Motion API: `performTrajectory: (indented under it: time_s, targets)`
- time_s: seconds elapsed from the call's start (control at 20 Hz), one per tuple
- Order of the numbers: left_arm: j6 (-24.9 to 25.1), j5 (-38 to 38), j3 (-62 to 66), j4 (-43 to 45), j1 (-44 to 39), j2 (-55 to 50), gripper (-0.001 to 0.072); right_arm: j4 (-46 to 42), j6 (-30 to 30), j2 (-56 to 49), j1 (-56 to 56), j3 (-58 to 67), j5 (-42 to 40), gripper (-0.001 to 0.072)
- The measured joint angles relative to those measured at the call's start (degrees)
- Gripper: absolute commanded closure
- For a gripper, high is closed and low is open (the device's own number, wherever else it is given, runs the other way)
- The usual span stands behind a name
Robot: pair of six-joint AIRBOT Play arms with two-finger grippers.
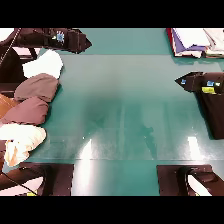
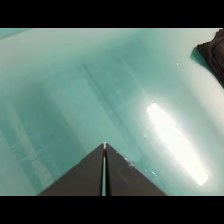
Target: Fold the shirts.
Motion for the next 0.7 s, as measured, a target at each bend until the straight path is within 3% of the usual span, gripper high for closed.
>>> performTrajectory:
  time_s: [0.7]
  targets:
    - [0.0,0.2,0.0,0.0,0.0,0.0,0.0681,0.0,0.0,0.0,0.1,0.0,0.6,0.0696]
